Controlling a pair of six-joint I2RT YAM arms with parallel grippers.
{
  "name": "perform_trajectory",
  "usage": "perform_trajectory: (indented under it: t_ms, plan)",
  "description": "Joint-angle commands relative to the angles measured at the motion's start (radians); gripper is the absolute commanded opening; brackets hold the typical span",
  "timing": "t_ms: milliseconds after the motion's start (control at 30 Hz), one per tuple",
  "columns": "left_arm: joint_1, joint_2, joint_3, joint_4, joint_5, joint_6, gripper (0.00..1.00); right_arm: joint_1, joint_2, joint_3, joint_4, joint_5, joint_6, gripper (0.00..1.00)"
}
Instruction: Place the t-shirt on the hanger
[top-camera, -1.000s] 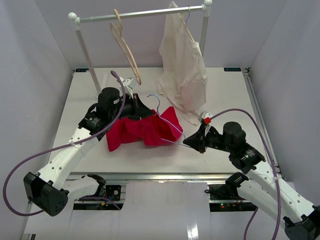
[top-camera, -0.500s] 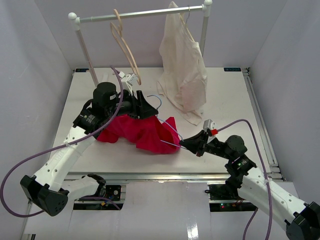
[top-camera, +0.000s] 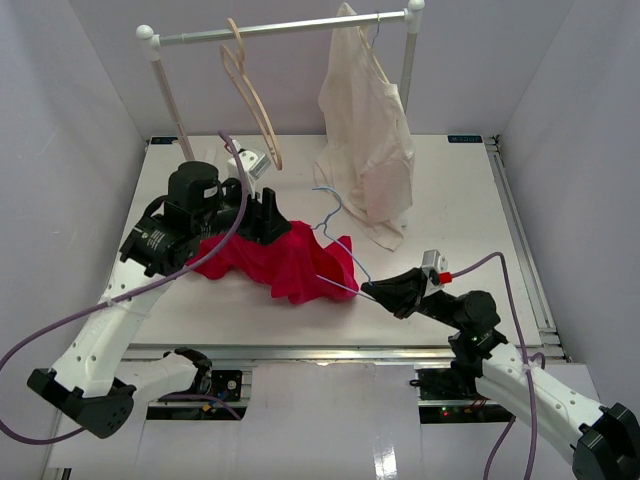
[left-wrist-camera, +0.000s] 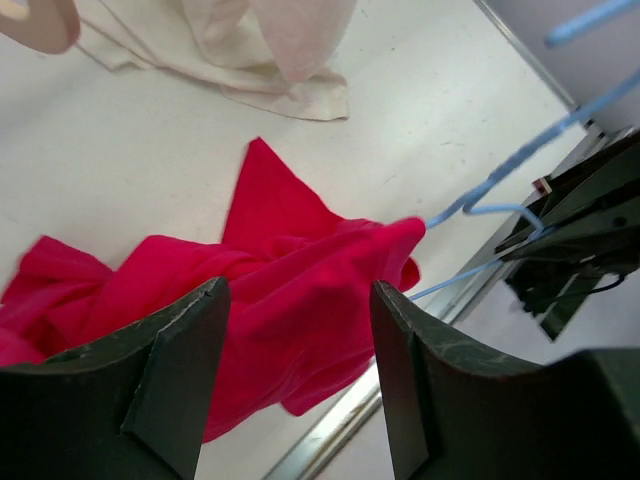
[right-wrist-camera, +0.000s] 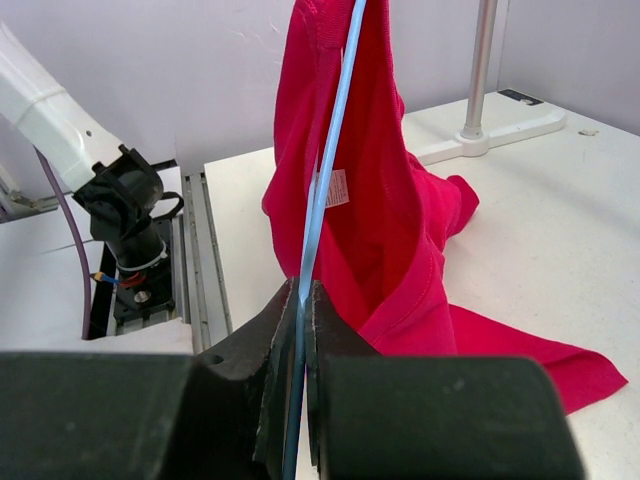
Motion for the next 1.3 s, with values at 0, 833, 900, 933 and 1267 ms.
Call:
perform_trajectory:
  t_ms: [0,833,900,933,1267]
  plan:
    - [-0.003,-0.136,-0.008,0.021,-0.005,0.273,0.69,0.003,-0.039,0.01,0.166,0.017,0.025,0.08]
    - [-0.006,-0.109,-0.061,-0.08,0.523,0.604,0.57,0.003,-0.099,0.107,-0.012,-0.18,-0.014,0.08]
    - [-0.006,-0.116,-0.079,-0.08,0.588,0.598,0.42,0.003,-0.089,0.112,-0.012,-0.179,-0.025,0.08]
    - [-0.006,-0.12,-0.092,-0.078,0.622,0.589,0.35,0.004,-0.079,0.115,-0.011,-0.178,-0.033,0.08]
    - [-0.012,-0.141,-0.137,-0.071,0.648,0.565,0.01,0.003,0.009,0.204,-0.02,-0.185,-0.076,0.08]
